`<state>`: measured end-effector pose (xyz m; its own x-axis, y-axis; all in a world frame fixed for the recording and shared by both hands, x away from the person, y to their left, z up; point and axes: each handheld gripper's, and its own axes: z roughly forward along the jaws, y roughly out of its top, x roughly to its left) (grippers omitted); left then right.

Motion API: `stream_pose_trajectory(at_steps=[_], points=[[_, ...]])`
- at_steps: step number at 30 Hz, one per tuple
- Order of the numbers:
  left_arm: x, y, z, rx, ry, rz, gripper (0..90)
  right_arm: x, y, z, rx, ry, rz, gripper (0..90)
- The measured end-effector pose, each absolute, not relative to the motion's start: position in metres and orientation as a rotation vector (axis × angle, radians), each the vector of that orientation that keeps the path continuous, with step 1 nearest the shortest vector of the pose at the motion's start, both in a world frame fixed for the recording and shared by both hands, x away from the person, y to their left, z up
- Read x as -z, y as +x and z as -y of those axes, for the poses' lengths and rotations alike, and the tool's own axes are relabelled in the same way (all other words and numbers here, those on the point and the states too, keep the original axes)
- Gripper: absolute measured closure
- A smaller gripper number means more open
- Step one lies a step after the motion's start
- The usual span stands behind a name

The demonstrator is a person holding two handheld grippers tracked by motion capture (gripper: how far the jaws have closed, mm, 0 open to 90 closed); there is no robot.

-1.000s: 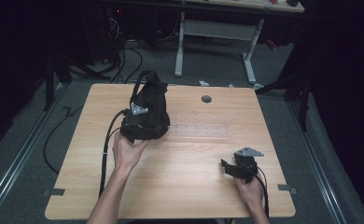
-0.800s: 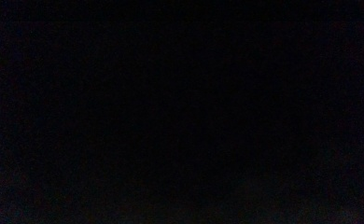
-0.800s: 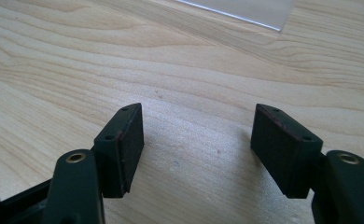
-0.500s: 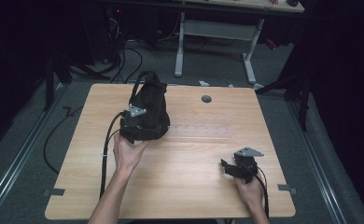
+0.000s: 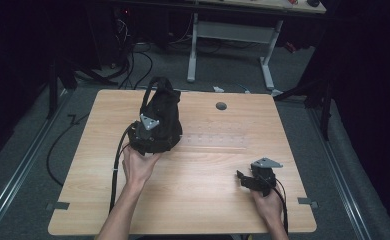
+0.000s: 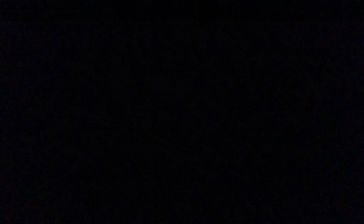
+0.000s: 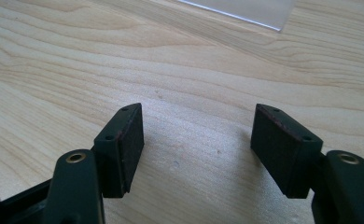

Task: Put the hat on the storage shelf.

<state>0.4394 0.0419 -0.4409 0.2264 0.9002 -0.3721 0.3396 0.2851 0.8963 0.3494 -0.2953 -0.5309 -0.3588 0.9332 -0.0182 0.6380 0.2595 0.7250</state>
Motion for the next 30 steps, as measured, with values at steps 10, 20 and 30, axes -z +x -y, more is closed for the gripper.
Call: stream_pose_trajectory(at_steps=[10,20,30], points=[[0.445,0.436,-0.045,-0.509,1.239,-1.321,5.4,0.531,0.349,0.295,-0.882,1.422,-2.09,34.7],[0.446,0.429,-0.047,-0.427,1.233,-1.271,0.2,0.531,0.349,0.295,-0.882,1.42,-2.091,34.7],[0.442,0.419,-0.053,-0.384,1.209,-1.26,0.2,0.531,0.349,0.295,-0.882,1.42,-2.091,34.7]])
